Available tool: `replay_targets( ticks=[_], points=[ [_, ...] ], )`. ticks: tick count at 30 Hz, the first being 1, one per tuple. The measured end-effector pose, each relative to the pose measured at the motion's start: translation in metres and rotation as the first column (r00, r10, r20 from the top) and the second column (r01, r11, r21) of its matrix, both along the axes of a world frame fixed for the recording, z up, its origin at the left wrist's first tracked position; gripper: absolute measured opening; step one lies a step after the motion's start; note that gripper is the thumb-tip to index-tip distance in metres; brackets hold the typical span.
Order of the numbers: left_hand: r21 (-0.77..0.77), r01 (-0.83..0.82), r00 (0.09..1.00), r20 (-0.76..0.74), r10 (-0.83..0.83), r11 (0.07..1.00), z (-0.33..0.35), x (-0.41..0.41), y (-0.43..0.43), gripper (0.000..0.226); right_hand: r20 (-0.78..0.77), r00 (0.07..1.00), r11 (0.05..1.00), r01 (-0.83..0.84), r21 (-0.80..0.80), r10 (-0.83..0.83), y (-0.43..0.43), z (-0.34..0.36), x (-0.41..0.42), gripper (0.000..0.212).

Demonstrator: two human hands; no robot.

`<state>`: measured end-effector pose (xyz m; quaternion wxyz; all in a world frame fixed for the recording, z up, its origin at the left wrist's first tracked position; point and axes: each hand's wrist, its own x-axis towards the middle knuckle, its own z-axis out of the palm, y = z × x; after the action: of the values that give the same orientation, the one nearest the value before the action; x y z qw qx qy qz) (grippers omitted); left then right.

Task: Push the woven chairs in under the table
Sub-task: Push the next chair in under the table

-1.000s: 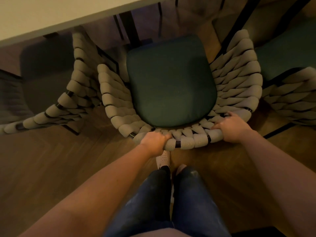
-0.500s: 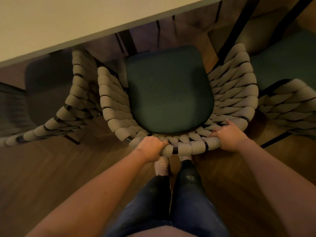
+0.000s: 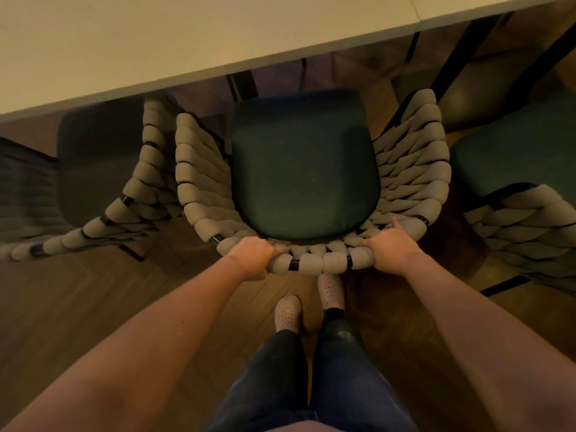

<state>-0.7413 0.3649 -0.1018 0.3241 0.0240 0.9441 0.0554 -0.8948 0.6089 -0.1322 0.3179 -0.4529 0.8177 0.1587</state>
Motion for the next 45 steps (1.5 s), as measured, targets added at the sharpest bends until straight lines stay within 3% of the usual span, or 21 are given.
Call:
replay_targets(
  ticks=[7, 15, 24, 34, 45],
  points=[
    [-0.032, -0.053, 0.998, 0.028, 0.054, 0.998, -0.005, -0.016, -0.027, 0.054, -0.015, 0.998, 0.998, -0.068, 0.0, 0.068, -0.035, -0.005, -0.027, 0.043],
    [-0.027, -0.12, 0.992, 0.038, 0.121, 0.992, -0.009, -0.039, -0.059, 0.054, 0.032, 0.99, 0.989, -0.137, -0.057, 0.139, -0.076, -0.005, -0.068, 0.064],
    [-0.057, -0.17, 0.985, 0.033, 0.172, 0.984, -0.007, -0.087, -0.094, 0.054, 0.05, 0.992, 0.989, -0.11, -0.095, 0.115, -0.112, -0.006, -0.115, 0.056],
    [-0.083, -0.158, 0.985, 0.061, 0.164, 0.984, -0.018, -0.089, -0.098, 0.059, 0.08, 0.985, 0.981, -0.14, -0.132, 0.151, -0.114, -0.009, -0.123, 0.052],
    [-0.157, -0.258, 0.964, 0.02, 0.264, 0.953, -0.018, -0.086, -0.087, 0.045, 0.043, 0.983, 0.974, -0.173, -0.143, 0.181, -0.111, -0.015, -0.12, 0.054]
  ],
)
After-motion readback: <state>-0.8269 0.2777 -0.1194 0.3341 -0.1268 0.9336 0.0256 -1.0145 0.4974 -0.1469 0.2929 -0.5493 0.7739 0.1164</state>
